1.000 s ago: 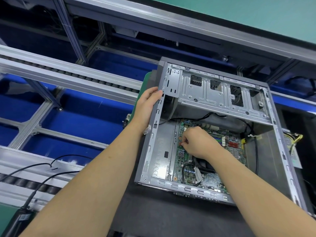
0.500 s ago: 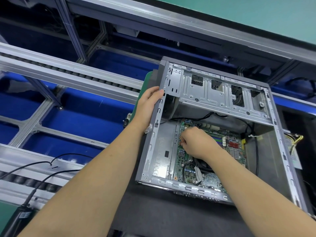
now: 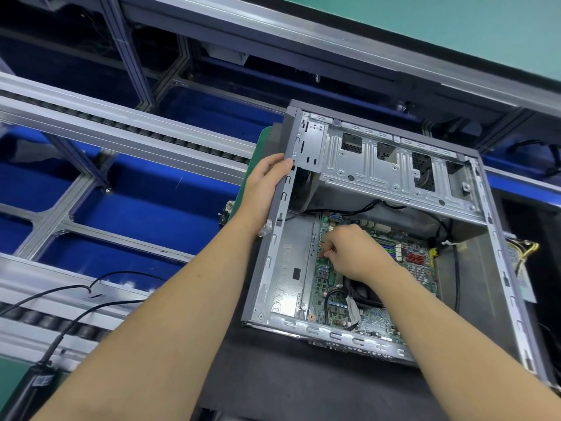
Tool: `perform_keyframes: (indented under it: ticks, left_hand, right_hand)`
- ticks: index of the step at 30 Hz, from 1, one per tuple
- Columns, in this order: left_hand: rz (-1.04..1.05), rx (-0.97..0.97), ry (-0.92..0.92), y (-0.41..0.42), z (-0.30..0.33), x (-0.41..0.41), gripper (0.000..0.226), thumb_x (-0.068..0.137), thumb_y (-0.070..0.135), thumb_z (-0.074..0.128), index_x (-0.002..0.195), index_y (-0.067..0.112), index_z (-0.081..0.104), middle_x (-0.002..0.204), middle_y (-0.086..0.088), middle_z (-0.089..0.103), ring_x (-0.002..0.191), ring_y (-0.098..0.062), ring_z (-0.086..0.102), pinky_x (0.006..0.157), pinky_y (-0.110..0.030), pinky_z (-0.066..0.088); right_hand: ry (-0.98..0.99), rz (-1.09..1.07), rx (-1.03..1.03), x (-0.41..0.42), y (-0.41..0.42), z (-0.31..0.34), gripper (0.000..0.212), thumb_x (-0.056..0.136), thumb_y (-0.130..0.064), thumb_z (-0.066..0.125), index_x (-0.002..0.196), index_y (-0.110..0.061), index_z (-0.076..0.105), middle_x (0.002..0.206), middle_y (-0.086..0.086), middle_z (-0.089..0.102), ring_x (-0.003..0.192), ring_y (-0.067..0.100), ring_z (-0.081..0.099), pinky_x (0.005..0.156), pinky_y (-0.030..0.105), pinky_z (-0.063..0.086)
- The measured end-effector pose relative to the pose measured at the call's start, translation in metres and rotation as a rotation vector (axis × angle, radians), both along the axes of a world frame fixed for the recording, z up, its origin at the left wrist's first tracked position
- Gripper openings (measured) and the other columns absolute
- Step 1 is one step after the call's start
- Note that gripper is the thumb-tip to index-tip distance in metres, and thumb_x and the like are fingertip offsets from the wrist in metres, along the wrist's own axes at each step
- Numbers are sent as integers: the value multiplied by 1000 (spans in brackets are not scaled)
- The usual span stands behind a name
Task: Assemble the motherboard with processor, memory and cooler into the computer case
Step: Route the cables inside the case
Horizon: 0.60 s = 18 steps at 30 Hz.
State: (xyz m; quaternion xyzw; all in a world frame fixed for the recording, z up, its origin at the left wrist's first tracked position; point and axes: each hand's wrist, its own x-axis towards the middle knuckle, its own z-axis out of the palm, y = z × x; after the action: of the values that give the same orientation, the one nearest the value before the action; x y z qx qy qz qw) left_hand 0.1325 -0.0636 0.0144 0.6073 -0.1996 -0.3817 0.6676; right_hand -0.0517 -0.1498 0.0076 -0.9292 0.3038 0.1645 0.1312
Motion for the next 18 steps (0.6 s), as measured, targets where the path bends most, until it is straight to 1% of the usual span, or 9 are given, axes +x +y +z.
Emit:
perform_keyframes:
  ticks: [2,4,7,9,12,14,18]
  left_hand:
    - [-3,3,1,0,0,0,28,97,32,59,124,24,60,110,12,68,89,8,66,68,-6,48]
    - [0,2,1,0,0,0,26,97,31,60,122,25,60,108,13,67,86,11,65,66,-4,47]
    - [4,-3,-1,0,-1,1,20,97,30,60,117,27,60,104,16,67,82,14,64,65,-3,46]
    - [2,-3,-5,0,-1,1,18,97,29,60,115,28,61,103,17,67,81,14,64,64,-3,46]
    - [3,0,-3,-1,-1,1,15,97,29,60,112,29,61,98,20,67,81,14,64,64,-3,46]
    - [7,-3,2,-1,-1,1,14,97,28,60,111,30,61,94,22,68,80,14,64,63,-3,46]
    - [6,-10,11,-1,-1,0,18,97,28,60,115,26,62,98,18,69,82,11,66,64,-5,47]
  right_hand:
    - [-20,-24,6,-1,-2,1,14,95,-8,58,87,-8,70,95,8,68,79,25,63,72,40,56]
    - [-8,-20,-1,-2,-2,1,15,94,-6,57,84,-7,68,94,8,67,76,26,62,69,41,56]
    - [7,-5,-19,-2,-1,0,19,94,-9,59,77,-3,63,83,12,65,74,30,62,65,41,55]
    - [4,2,-27,-1,-1,0,21,94,-11,60,75,-2,64,79,13,65,72,30,61,64,40,55]
    - [7,11,-36,0,0,-1,21,95,-14,60,80,0,66,84,15,65,76,32,63,69,43,57]
    - [8,25,-47,-1,1,-1,20,95,-16,60,82,-2,65,87,14,64,78,31,62,71,44,56]
    - [9,62,-68,-2,3,-1,19,94,-16,58,82,-3,63,90,11,61,79,29,60,71,43,55]
